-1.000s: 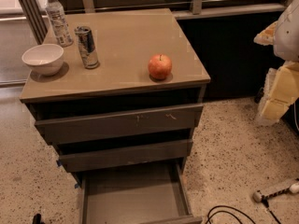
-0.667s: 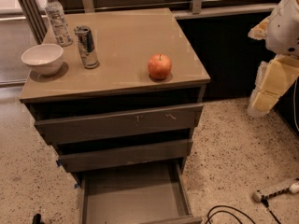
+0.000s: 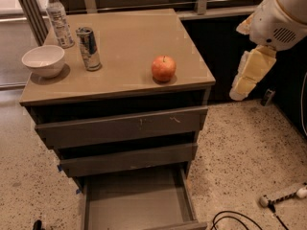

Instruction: Place apple into bottom drawer

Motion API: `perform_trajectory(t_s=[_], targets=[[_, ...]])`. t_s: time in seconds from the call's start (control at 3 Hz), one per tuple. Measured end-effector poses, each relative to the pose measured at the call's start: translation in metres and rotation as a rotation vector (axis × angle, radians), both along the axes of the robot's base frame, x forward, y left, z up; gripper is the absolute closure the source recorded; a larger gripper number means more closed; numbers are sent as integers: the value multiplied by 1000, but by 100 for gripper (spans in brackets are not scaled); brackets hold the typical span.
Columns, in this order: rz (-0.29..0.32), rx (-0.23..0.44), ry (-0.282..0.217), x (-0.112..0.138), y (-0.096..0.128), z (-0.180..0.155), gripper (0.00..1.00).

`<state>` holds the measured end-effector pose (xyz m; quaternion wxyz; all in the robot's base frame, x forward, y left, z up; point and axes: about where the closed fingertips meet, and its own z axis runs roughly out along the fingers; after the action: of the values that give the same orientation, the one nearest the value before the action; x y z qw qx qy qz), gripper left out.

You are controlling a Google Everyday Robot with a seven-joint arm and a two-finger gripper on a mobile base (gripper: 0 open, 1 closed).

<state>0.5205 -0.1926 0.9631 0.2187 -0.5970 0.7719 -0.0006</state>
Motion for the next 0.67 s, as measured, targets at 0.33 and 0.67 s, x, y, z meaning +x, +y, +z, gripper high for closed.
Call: perform_trajectory(t_s=[0.33,0.67], targets=[[0,0,0,0,0,0,0],[-29,52,-32,19,-3,-7,0]])
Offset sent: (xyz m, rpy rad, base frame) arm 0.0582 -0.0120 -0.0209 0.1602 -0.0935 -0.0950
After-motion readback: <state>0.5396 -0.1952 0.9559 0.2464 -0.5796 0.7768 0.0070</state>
